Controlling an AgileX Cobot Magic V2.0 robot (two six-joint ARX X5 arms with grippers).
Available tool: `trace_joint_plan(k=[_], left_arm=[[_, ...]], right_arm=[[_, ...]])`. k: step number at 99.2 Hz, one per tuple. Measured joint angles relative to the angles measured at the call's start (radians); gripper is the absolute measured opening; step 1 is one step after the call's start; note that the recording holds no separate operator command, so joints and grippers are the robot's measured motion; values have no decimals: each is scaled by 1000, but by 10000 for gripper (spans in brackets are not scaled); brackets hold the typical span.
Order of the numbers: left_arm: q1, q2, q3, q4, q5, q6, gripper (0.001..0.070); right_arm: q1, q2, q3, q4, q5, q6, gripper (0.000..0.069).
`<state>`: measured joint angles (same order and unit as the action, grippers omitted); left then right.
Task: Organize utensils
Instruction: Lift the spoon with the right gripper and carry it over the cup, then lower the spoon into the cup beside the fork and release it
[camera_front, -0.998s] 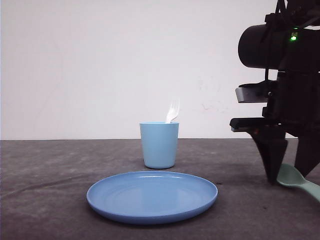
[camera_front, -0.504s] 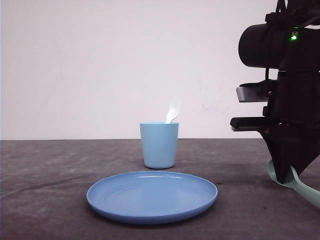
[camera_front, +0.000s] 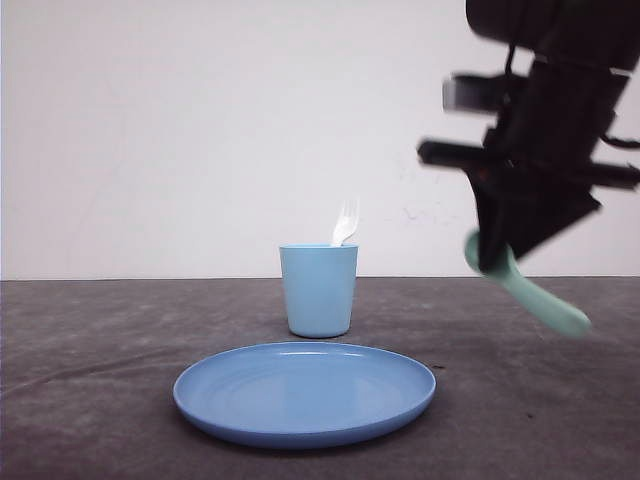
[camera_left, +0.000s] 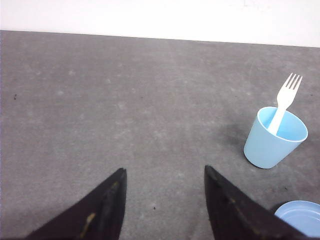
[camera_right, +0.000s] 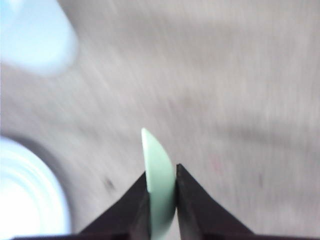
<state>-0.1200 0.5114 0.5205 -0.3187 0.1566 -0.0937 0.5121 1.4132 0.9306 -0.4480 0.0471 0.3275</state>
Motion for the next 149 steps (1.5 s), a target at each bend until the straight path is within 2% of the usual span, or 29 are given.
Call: trace_joint_plan(k=[12, 34, 65, 115, 130, 149], left_arm=[[0, 0, 0, 0, 0, 0, 293], [0, 0, 0, 0, 0, 0, 293], [0, 0, 0, 0, 0, 0, 293], [0, 0, 0, 0, 0, 0, 293], [0, 0, 0, 0, 0, 0, 293], [0, 0, 0, 0, 0, 0, 293]], right_arm=[[13, -25, 40, 74, -18, -45, 49], [44, -29, 60, 296, -71, -143, 49], [77, -14, 60, 598, -74, -300, 49], [85, 222, 60, 1039, -127, -412, 49], [85, 294, 65, 1110, -127, -426, 49], [85, 378, 106, 1115, -151, -437, 49]])
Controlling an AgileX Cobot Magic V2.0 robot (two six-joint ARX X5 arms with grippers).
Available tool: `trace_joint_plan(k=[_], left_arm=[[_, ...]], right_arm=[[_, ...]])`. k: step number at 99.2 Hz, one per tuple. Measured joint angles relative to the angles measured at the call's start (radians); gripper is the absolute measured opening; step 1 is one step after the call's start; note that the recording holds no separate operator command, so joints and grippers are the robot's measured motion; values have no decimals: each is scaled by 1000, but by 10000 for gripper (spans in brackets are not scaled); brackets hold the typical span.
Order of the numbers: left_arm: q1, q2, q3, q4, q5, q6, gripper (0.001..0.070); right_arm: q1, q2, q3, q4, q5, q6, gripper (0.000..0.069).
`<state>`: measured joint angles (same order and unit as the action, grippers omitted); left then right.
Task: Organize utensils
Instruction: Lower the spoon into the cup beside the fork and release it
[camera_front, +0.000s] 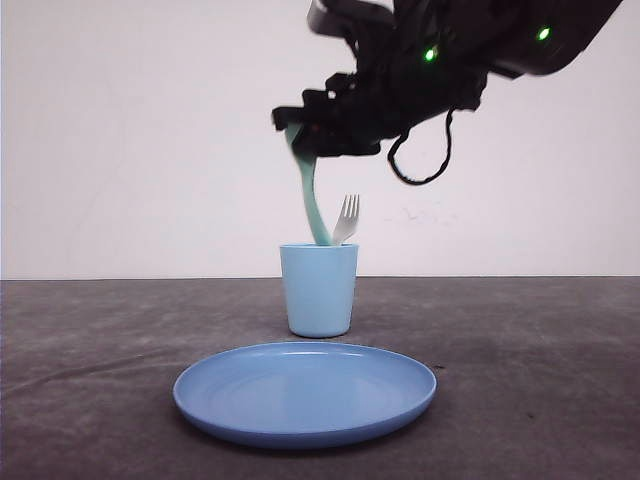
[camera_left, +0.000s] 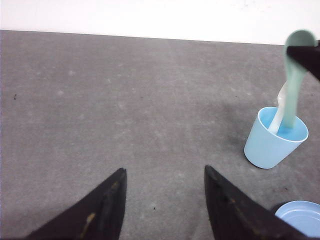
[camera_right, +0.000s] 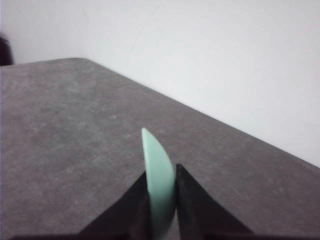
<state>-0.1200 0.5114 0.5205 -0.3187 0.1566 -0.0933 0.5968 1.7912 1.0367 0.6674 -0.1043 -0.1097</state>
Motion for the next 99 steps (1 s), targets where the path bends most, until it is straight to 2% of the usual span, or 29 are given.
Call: trace_joint_plan(k=[46, 67, 99], left_arm=[[0, 0, 0, 0, 0, 0, 293], [0, 0, 0, 0, 0, 0, 293], [0, 0, 0, 0, 0, 0, 293]], right_arm=[[0, 64, 14, -57, -27, -7, 52], [0, 64, 14, -111, -27, -8, 197], [8, 48, 14, -82, -28, -6, 223]])
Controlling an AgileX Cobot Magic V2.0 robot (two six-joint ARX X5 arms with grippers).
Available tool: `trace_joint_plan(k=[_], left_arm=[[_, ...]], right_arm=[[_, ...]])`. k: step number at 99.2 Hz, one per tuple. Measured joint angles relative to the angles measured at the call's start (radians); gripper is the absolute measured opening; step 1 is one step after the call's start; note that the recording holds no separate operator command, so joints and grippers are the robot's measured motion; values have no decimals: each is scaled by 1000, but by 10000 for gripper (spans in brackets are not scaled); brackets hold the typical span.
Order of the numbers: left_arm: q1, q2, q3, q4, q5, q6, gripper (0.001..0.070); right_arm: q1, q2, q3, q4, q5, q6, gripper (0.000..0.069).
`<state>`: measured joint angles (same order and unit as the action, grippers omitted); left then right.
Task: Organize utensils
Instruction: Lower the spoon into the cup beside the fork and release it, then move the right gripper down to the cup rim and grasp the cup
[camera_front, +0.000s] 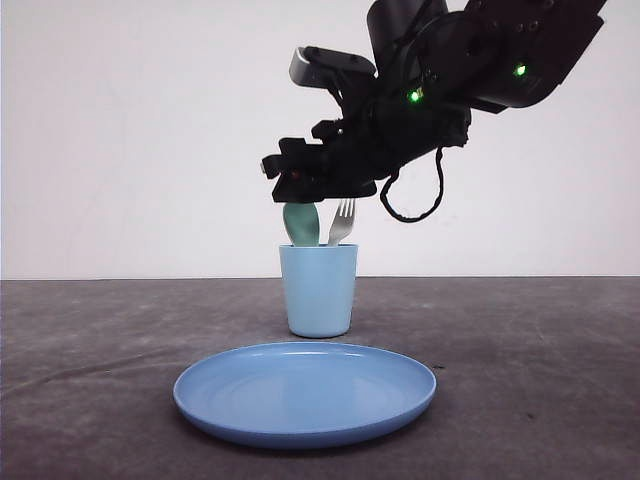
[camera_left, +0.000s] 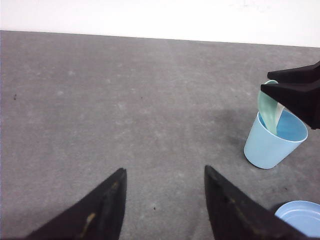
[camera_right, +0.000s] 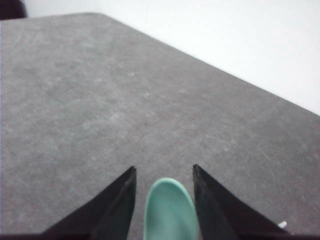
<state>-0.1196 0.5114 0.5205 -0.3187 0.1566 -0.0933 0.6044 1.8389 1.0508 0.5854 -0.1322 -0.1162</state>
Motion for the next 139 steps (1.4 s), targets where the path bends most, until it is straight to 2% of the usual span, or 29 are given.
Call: trace_joint_plan(k=[7, 17, 25, 52, 56, 69, 80, 94, 112, 123, 139], left_arm=[[0, 0, 0, 0, 0, 0, 293], [0, 0, 0, 0, 0, 0, 293], [0, 0, 0, 0, 0, 1, 293], [0, 0, 0, 0, 0, 3, 293], [0, 0, 0, 0, 0, 3, 293], [0, 0, 0, 0, -1, 3, 293], [0, 0, 0, 0, -1, 3, 293], [0, 0, 0, -1, -2, 3, 293], [0, 0, 0, -2, -2, 3, 293], [0, 0, 0, -3, -5, 3, 294], [0, 13, 0, -7, -49, 3, 294]], right_arm=[[2, -31, 0, -6, 0, 0, 245], [4, -104, 0, -46, 0, 2, 337], [5, -169, 2, -113, 0, 10, 382], [-15, -395, 3, -546, 2, 62, 421], [-24, -423, 3, -613, 2, 75, 457], [-61, -480, 4, -821, 3, 116, 673], [-83, -483, -13, -914, 6, 128, 680], [-83, -483, -117, -884, 5, 133, 680], [-83, -472, -271, -729, 5, 160, 680], [-83, -439, -289, -652, 4, 176, 680], [-83, -354, -289, -523, -9, 193, 680]])
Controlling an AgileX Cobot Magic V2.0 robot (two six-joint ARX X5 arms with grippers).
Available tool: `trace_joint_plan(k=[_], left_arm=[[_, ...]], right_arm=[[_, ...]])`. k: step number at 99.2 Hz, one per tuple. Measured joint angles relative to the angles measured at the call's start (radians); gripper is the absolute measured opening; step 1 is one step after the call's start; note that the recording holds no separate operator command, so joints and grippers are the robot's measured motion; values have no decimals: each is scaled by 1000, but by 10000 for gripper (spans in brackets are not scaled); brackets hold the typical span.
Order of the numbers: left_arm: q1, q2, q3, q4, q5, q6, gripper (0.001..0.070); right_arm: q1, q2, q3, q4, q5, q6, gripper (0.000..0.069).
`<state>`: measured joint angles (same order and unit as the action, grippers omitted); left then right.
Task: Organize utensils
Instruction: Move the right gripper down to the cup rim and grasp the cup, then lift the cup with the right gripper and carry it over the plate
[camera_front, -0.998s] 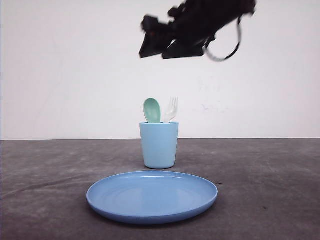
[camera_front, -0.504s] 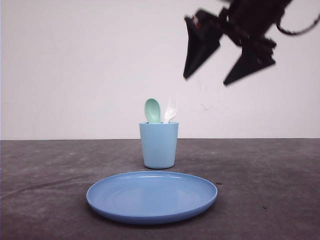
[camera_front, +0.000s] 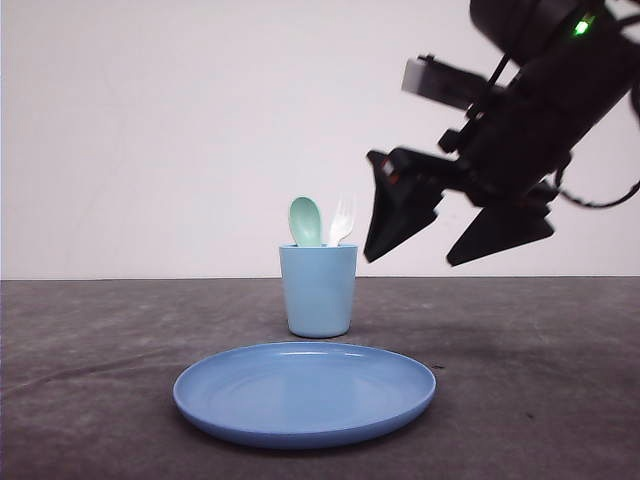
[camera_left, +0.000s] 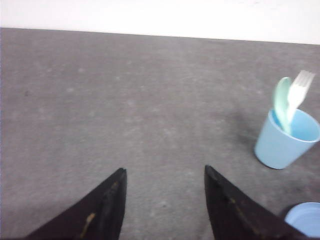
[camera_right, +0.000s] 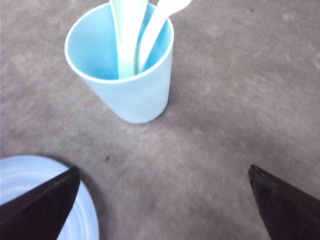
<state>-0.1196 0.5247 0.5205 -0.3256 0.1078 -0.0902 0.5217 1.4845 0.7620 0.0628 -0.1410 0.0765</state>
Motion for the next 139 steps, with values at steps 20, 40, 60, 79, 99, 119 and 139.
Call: trace_joint_plan(k=[20, 40, 60, 79, 99, 119, 139], left_arm=[[0, 12, 0, -1, -1, 0, 294], [0, 18, 0, -1, -1, 0, 294], [0, 19, 0, 0, -1, 0, 294], [1, 19, 0, 0, -1, 0, 294], [1, 19, 0, 0, -1, 0, 294], [1, 19, 0, 0, -2, 0, 294], [1, 19, 0, 0, -2, 0, 294]], right_arm=[[0, 104, 0, 151, -55, 7, 680], [11, 181, 56, 190, -69, 7, 680], [34, 276, 160, 196, -74, 2, 680], [45, 360, 256, 181, -76, -2, 680], [46, 396, 340, 138, -76, -2, 679], [46, 397, 341, 124, -76, -19, 516], [46, 397, 341, 122, -76, -24, 469]])
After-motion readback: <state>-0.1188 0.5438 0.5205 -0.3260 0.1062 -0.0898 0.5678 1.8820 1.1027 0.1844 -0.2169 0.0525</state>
